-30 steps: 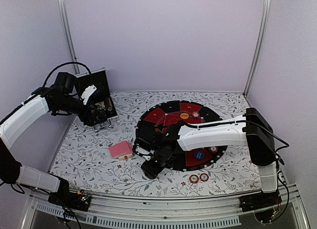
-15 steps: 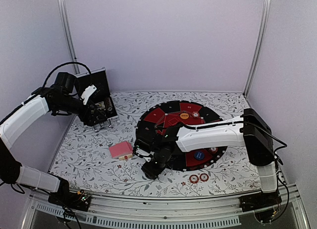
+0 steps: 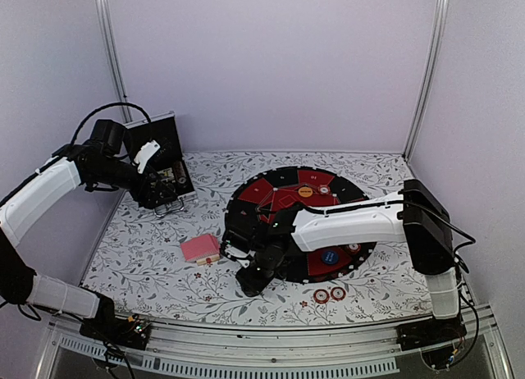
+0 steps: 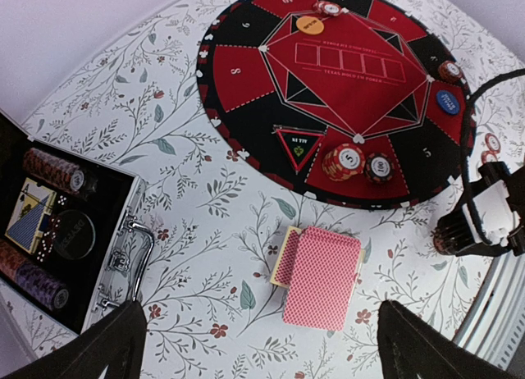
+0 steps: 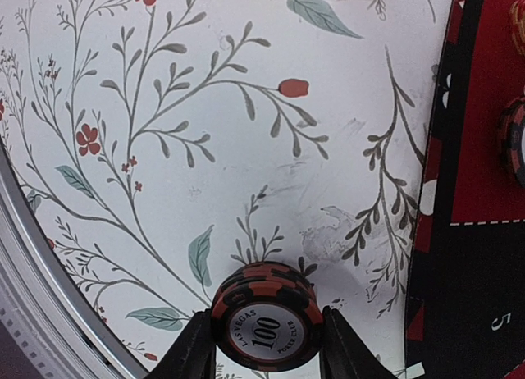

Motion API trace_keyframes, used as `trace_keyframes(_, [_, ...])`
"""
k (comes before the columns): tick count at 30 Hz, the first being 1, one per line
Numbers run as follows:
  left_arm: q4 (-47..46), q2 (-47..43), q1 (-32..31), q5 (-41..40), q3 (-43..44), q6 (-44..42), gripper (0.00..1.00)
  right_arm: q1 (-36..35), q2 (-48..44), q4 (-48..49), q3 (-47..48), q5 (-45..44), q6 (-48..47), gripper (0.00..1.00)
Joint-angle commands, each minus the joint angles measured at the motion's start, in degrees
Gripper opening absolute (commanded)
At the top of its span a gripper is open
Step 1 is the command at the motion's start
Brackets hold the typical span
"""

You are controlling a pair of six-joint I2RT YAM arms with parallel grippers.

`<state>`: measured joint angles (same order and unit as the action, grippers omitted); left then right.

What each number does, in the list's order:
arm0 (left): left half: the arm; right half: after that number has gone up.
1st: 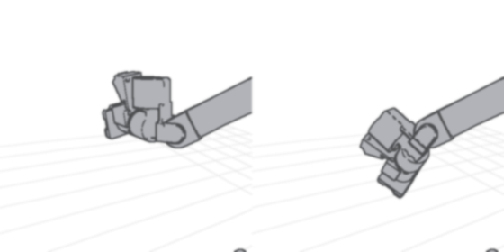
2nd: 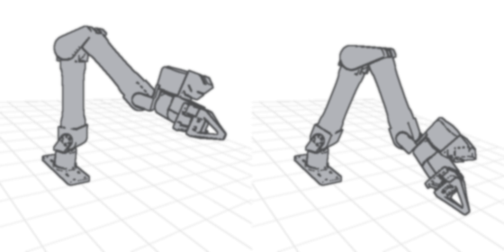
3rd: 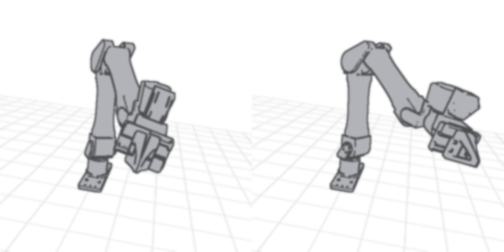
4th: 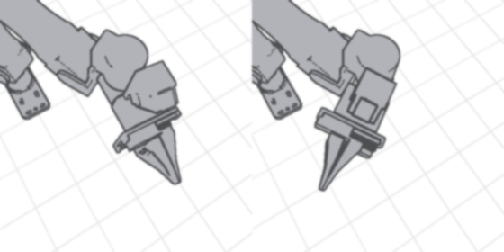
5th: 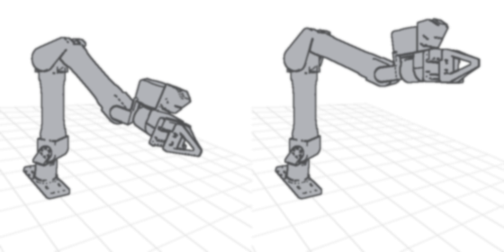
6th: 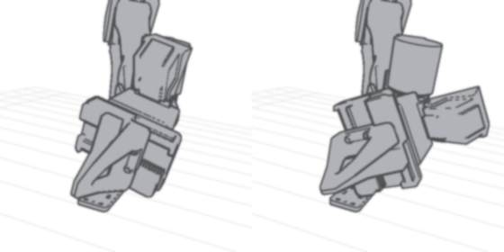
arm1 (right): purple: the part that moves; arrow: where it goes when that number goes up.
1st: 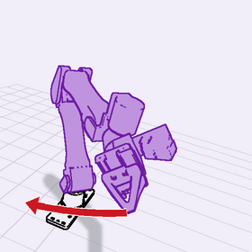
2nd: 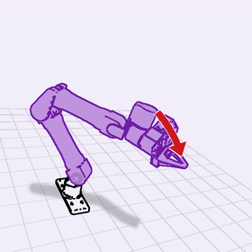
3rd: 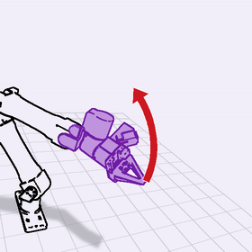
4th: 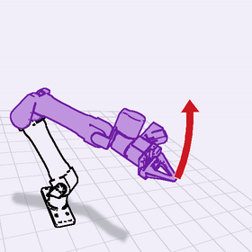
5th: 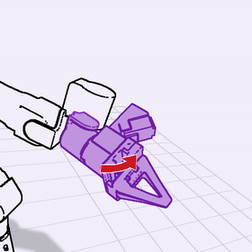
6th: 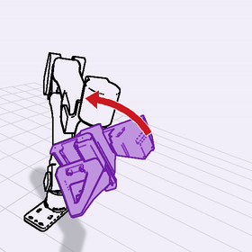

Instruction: Distribute texas hold em gaming equipment

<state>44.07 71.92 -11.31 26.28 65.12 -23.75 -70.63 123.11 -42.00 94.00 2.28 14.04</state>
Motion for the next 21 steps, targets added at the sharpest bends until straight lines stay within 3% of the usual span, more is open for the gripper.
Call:
trace_keyframes(1, [0.2, -0.1, -0.6, 0.0, 1.0, 0.0, 1.00, -0.4, -0.6, -0.4, 0.4, -0.7, -0.2, 0.31])
trace_keyframes(21, [0.2, -0.2, -0.6, 0.1, 1.3, 0.3, 1.00, 3.0, -6.7, -3.9, 4.6, -3.9, 0.5, 0.24])
